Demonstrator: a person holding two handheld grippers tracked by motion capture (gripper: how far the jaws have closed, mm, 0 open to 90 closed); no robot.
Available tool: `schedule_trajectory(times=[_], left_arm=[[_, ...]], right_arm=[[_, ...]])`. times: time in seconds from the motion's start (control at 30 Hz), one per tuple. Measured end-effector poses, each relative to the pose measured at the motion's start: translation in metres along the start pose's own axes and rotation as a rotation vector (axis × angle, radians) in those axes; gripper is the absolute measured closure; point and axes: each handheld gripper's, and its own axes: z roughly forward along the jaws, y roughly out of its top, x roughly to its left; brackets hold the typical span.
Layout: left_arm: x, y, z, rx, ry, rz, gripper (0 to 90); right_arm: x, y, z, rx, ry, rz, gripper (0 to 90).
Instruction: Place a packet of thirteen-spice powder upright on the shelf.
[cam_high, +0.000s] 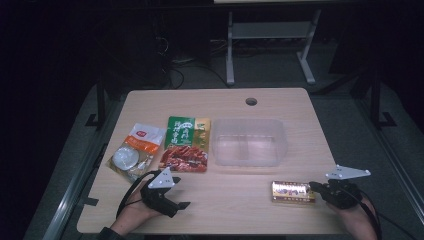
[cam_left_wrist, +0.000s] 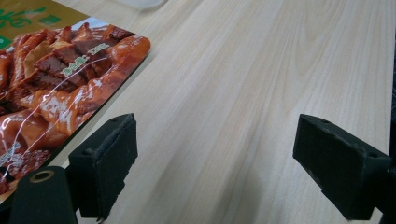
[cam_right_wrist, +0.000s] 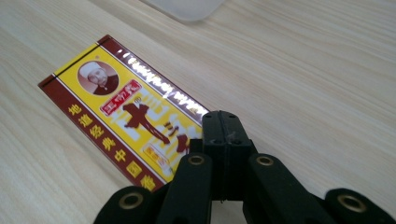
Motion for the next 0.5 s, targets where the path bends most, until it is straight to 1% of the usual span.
schedule_trajectory(times=[0.03,0.07,0.1,0.17,0.2,0.23,0.27,0.3,0.33,0.37,0.43,0.5], left_arm=[[0.000,0.000,0.000,0.008,0.001,0.009,13.4],[0.000,0.000,0.000,0.008,0.003,0.009,13.4],[0.000,-0.001,0.000,0.002,0.005,-0.003,13.4],[0.000,-0.002,-0.002,0.006,0.006,-0.002,13.4],[0.001,-0.002,-0.003,0.004,0.006,-0.002,13.4],[0.000,-0.002,-0.004,-0.004,0.007,-0.011,13.4],[0.000,-0.003,-0.005,-0.007,0.009,-0.012,13.4],[0.000,-0.004,-0.007,-0.003,0.010,-0.011,13.4],[0.000,-0.005,-0.008,-0.013,0.009,-0.020,13.4],[0.001,-0.006,-0.009,-0.015,0.007,-0.022,13.4],[0.002,-0.007,-0.011,-0.026,0.007,-0.040,13.4],[0.003,-0.007,-0.012,-0.028,0.008,-0.040,13.4]], right_arm=[[-0.001,-0.002,-0.001,-0.003,0.007,0.009,90.0],[-0.001,-0.004,-0.002,0.003,0.006,0.008,90.0],[-0.002,-0.006,-0.002,0.005,0.001,0.005,90.0],[-0.004,-0.009,-0.005,0.007,0.002,0.013,90.0],[-0.005,-0.009,-0.006,0.004,0.002,0.010,90.0],[-0.005,-0.009,-0.006,0.006,0.003,0.011,90.0],[-0.006,-0.009,-0.007,0.005,-0.003,0.000,90.0],[-0.005,-0.008,-0.008,0.008,-0.006,-0.001,90.0],[-0.005,-0.008,-0.009,0.007,-0.016,-0.011,90.0],[-0.006,-0.008,-0.011,0.001,-0.019,-0.012,90.0],[-0.006,-0.007,-0.014,-0.012,-0.021,-0.005,90.0],[-0.007,-0.008,-0.013,-0.008,-0.015,-0.011,90.0]])
